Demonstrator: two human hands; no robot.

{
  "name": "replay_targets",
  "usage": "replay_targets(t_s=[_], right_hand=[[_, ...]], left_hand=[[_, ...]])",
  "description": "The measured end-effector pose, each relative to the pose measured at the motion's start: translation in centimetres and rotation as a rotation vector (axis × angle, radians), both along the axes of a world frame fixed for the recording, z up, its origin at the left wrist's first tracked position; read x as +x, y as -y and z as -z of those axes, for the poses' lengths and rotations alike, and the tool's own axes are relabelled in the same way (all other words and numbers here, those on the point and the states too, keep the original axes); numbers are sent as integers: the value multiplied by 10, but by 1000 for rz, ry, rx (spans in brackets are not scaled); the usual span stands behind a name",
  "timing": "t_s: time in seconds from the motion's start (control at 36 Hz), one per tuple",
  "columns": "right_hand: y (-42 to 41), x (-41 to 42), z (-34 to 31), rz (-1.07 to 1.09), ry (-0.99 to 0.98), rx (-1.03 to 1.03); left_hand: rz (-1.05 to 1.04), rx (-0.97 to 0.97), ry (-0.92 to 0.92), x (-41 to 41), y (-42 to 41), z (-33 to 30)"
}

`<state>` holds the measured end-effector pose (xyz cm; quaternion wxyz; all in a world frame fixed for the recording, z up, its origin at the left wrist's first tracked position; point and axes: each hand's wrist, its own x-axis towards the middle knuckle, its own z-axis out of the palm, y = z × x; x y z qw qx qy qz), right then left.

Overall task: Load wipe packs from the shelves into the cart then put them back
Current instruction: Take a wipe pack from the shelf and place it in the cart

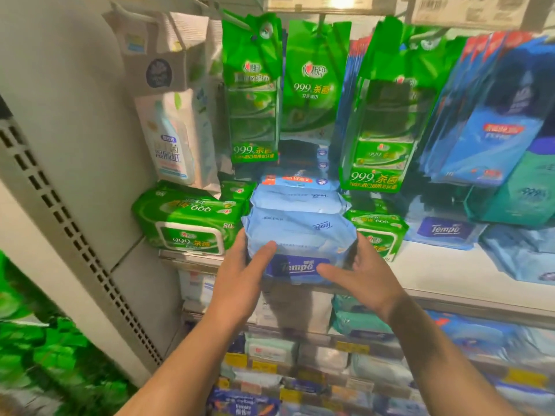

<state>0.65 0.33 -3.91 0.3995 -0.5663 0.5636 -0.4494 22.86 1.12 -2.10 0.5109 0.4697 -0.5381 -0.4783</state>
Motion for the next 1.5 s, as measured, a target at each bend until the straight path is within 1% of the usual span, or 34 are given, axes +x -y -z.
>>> replay_targets(t_s=[0.19,0.25,0.39,0.5,0.56,0.69,0.83,1.03,1.17,1.28,1.39,1.5], right_hand=[[7,0,3,-26,113,2],[8,1,6,-19,120,-8],[7,5,10,25,128,-57],[4,5,12,60,143,-78],[4,6,14,77,160,-89],[4,7,17,98,194,-130],[2,7,17,75,228,-144],[-1,9,15,92,239,-182],[7,6,11,39,260,-109],[18,4,7,-2,237,-52],[22,7,10,-71,255,-77],[23,11,14,-87,279,-87]], left_hand=[[24,15,-91,-6,13,-2],[25,28,-121,-7,16,0],[15,77,-130,-9,20,-1],[13,205,-281,-14,26,-6],[25,237,-320,-16,29,-11],[26,226,-286,-17,35,-9],[41,291,-314,-16,45,-7],[43,268,-315,-17,50,-3],[53,251,-320,-18,52,0],[70,249,-336,-19,52,1],[119,234,-334,-19,49,0],[164,228,-373,-17,48,1]])
